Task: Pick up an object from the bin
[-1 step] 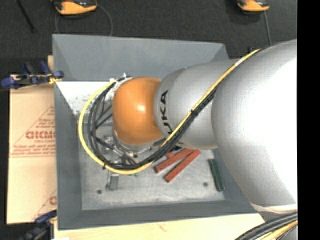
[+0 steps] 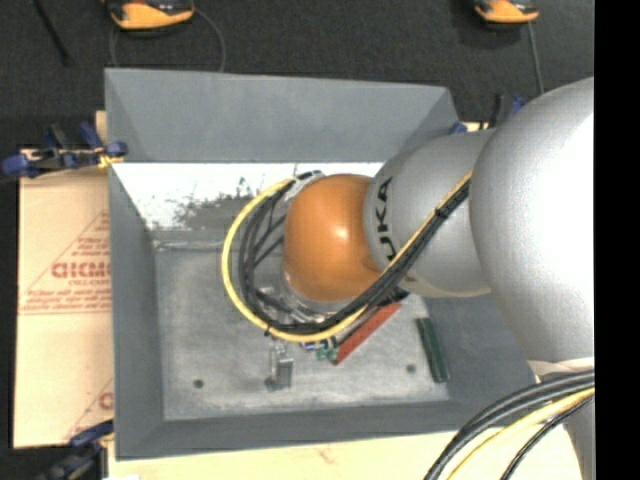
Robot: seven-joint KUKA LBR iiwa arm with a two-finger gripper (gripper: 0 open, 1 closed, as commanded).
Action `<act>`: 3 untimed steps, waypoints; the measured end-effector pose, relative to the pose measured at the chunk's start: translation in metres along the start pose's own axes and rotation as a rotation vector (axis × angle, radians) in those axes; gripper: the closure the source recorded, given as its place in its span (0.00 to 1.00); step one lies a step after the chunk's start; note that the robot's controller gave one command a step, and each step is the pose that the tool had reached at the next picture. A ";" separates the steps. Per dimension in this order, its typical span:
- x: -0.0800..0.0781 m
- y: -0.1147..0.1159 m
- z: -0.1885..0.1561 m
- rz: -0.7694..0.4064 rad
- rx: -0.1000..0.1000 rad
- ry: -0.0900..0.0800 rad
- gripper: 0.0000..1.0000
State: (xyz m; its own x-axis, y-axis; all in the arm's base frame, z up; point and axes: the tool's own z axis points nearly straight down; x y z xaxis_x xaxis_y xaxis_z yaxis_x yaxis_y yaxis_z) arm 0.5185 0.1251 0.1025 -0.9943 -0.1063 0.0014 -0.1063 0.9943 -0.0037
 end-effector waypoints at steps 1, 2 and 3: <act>-0.072 -0.065 -0.086 0.111 -0.002 -0.017 0.00; 0.017 -0.121 0.037 0.154 -0.003 0.007 0.00; 0.012 -0.119 0.032 0.155 -0.005 -0.004 1.00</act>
Offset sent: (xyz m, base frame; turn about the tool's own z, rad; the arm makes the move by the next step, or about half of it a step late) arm 0.0731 -0.0524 0.0808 0.1031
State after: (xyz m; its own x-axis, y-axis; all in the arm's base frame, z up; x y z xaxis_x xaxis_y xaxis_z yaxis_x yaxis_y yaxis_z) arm 0.5190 0.0049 0.0705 -0.9988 0.0482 -0.0033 0.0482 0.9988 0.0011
